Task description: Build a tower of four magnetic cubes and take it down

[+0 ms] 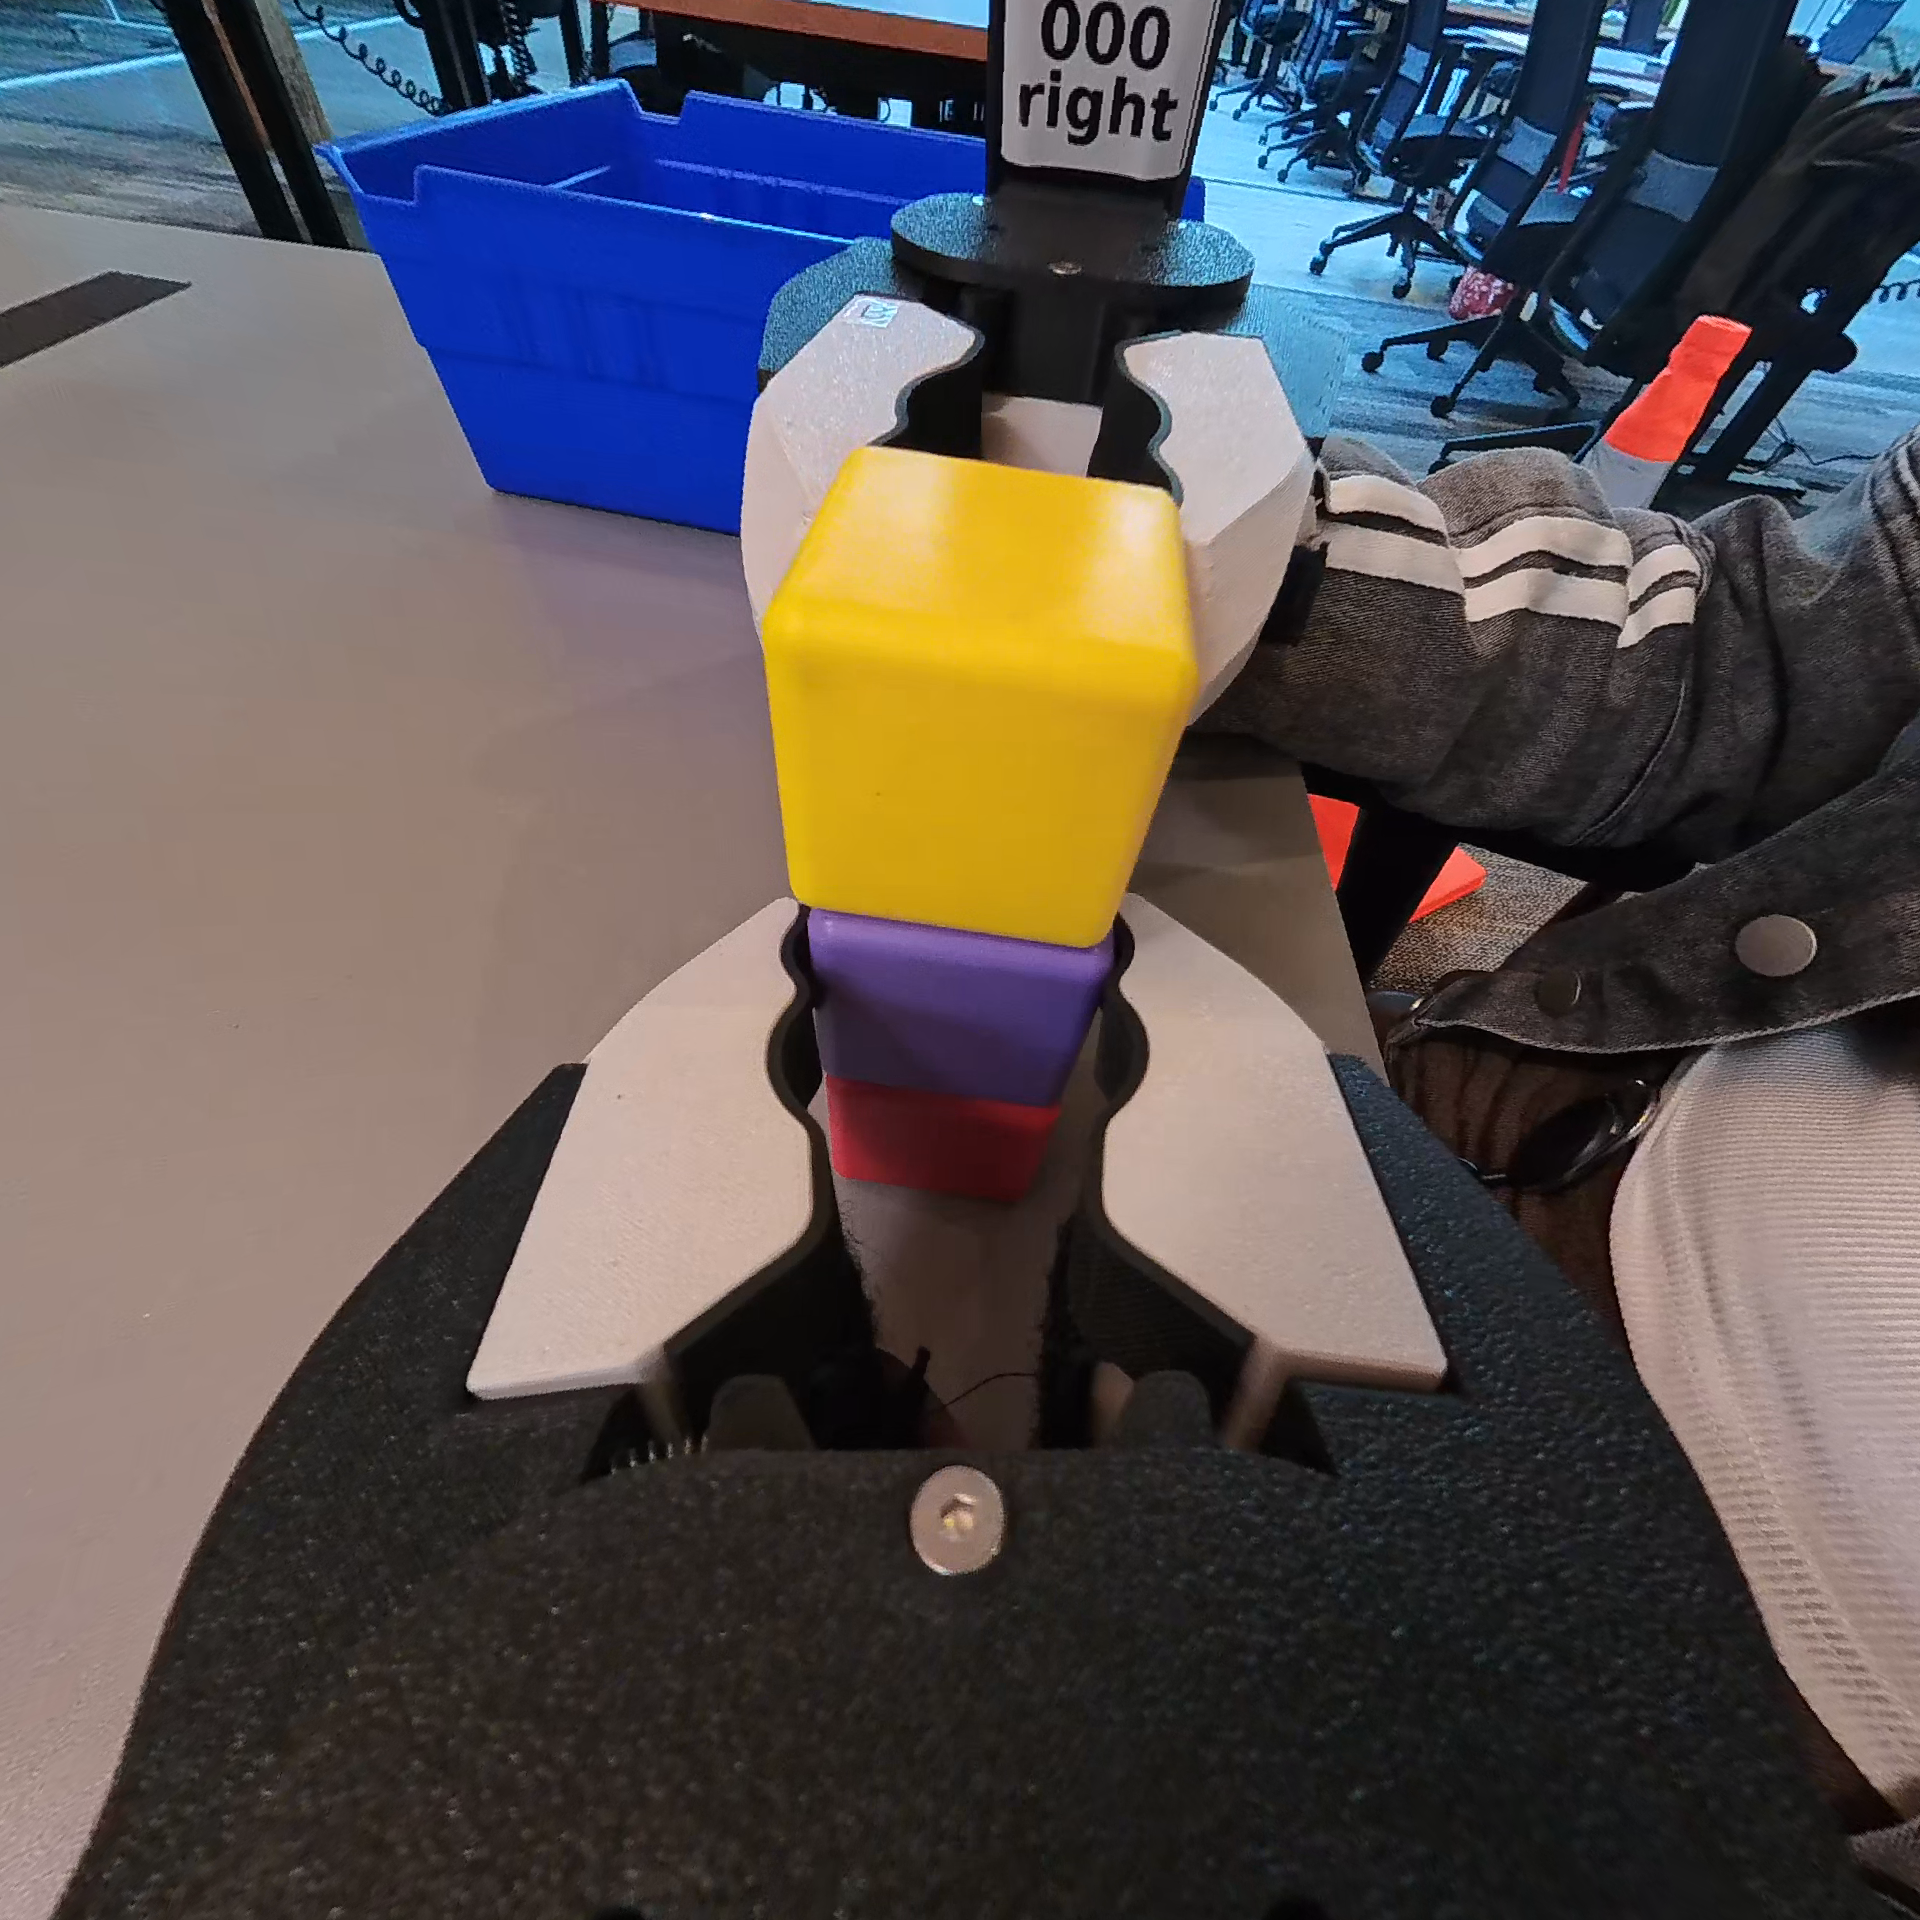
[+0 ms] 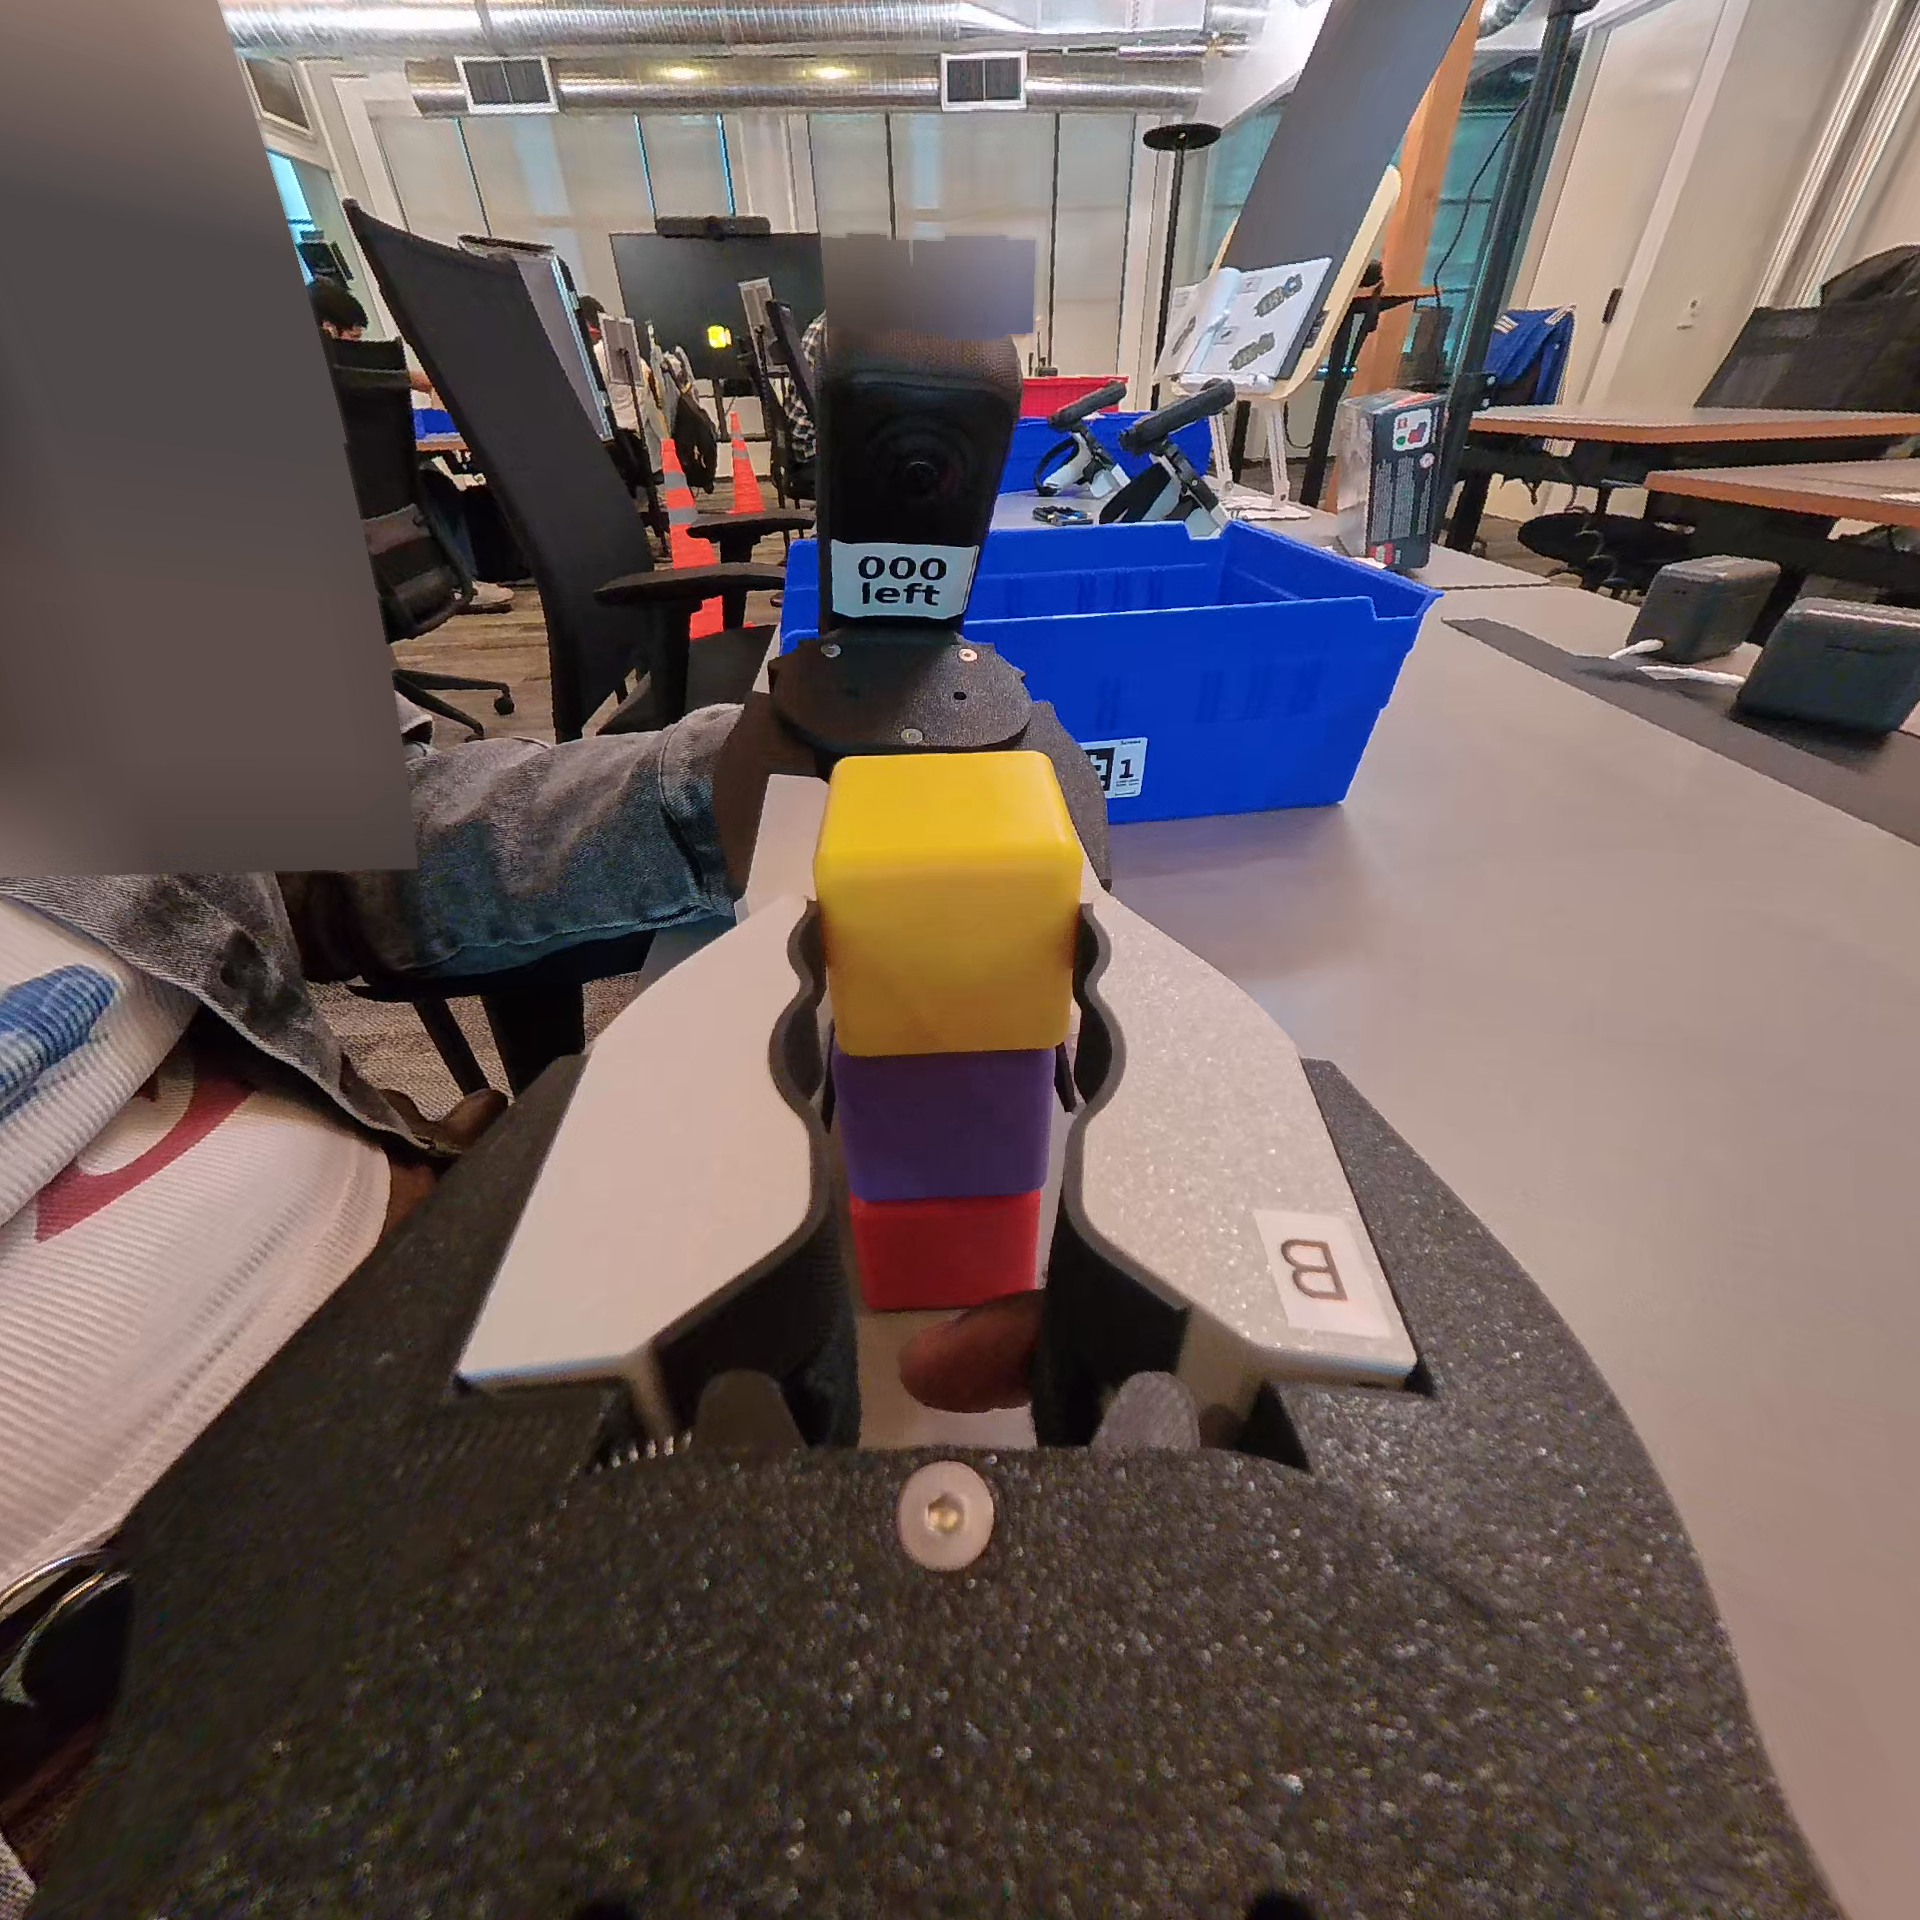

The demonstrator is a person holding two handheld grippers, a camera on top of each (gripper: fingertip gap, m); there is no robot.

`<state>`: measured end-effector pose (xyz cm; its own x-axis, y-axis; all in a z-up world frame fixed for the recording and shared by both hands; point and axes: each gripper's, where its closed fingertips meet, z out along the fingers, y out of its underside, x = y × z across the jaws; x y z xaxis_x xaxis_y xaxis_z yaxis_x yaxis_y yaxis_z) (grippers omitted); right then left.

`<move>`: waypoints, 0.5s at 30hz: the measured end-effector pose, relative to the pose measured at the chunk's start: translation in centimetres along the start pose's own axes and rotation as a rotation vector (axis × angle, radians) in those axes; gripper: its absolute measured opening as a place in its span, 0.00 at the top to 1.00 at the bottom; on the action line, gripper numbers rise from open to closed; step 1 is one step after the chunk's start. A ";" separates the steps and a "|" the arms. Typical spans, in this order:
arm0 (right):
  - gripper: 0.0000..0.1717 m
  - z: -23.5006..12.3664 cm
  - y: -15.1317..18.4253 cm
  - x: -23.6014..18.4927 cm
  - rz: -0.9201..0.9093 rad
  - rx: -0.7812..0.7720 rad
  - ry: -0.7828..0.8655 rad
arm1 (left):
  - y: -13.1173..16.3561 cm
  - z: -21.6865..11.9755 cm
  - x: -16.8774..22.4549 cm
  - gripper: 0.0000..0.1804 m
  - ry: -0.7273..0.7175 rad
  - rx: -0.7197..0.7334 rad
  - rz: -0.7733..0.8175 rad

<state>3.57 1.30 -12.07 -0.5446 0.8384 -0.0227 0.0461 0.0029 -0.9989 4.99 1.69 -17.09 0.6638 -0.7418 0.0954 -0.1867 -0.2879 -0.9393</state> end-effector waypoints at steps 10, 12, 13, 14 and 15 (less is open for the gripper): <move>0.57 -1.5 -3.3 0.3 0.014 0.218 0.008 | -1.8 -2.7 -1.4 0.37 -0.308 -0.170 0.086; 0.55 -1.7 -3.5 0.3 0.017 0.234 0.011 | -3.0 -4.6 -1.2 0.39 -0.425 -0.247 0.186; 0.55 -1.6 -3.5 0.3 0.013 0.236 0.010 | -4.0 -5.5 -0.6 0.41 -0.461 -0.257 0.234; 0.55 -1.6 -3.5 0.2 0.010 0.234 0.010 | -5.3 -6.4 0.4 0.42 -0.481 -0.235 0.268; 0.55 -1.5 -3.4 0.2 0.009 0.228 0.010 | -6.8 -7.5 1.2 0.45 -0.503 -0.189 0.294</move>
<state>4.54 2.30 -8.63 -0.5363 0.8434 -0.0321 -0.1404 -0.1267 -0.9820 1.62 -1.79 -8.07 0.8171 -0.4425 -0.3694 -0.5084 -0.2512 -0.8236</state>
